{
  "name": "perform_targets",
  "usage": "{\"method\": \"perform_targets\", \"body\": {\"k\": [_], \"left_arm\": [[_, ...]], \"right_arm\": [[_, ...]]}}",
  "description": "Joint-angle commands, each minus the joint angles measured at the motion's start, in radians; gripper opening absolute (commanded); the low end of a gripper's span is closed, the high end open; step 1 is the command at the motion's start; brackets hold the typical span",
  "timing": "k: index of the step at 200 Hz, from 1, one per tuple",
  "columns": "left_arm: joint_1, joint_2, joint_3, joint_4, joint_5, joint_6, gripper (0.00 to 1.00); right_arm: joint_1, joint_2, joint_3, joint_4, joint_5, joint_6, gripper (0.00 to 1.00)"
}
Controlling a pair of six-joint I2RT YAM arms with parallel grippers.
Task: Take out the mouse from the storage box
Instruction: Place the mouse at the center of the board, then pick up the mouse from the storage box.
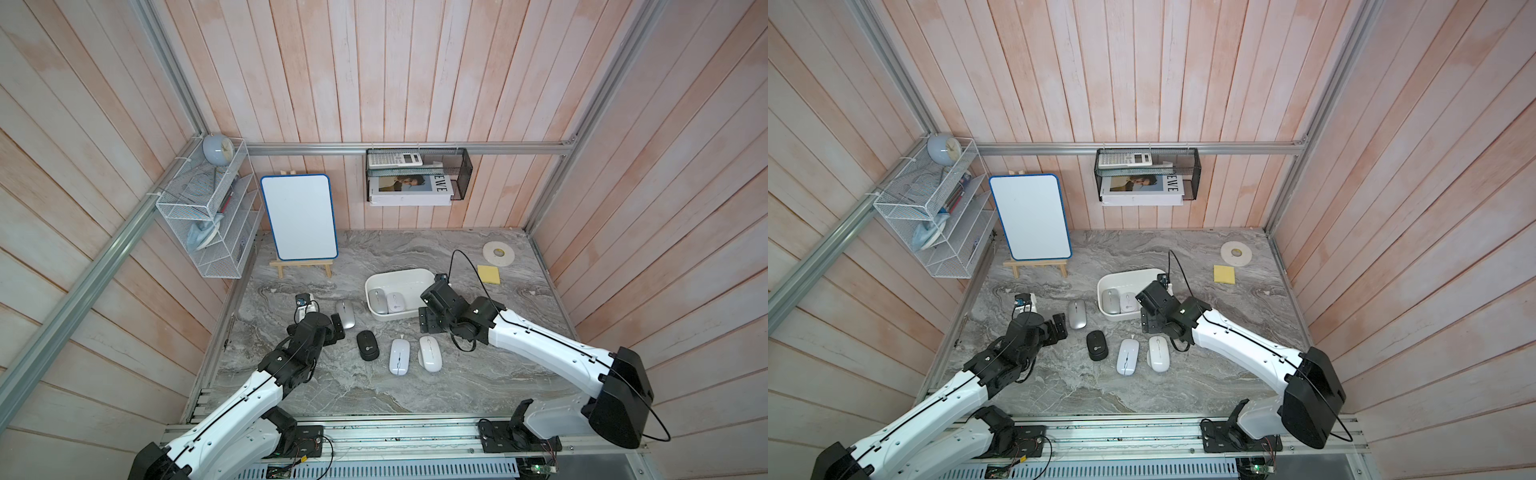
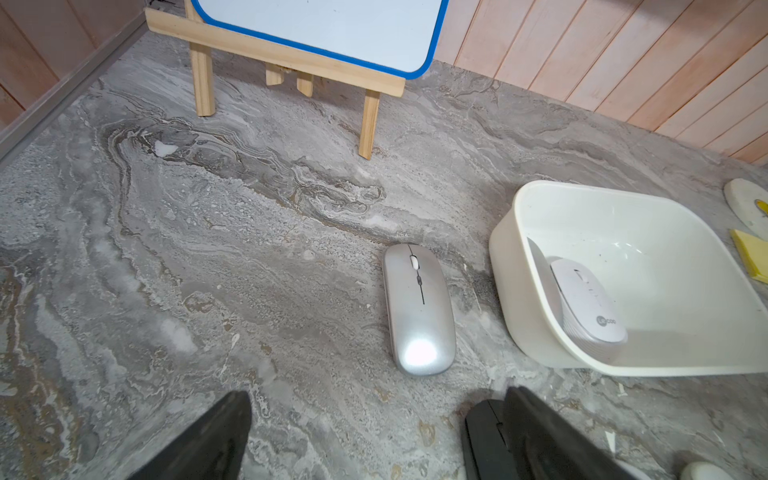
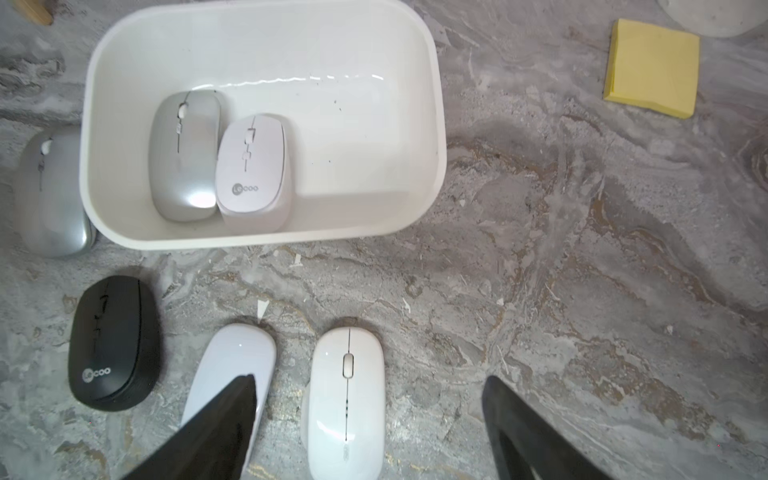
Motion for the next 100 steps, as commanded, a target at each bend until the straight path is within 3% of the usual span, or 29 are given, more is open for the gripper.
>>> {"method": "perform_targets", "body": {"k": [1, 100], "left_arm": [[-0.004, -0.012, -0.01, 0.028, 0.001, 0.02, 1.0], [-0.005, -0.065, -0.015, 0.017, -0.004, 0.025, 1.0]], "right_arm": [[-0.017, 0.074, 0.108, 0.008, 0.029, -0.044, 0.9], [-0.054, 0.575, 0.591, -0.215, -0.134, -0.126, 0.91]]}}
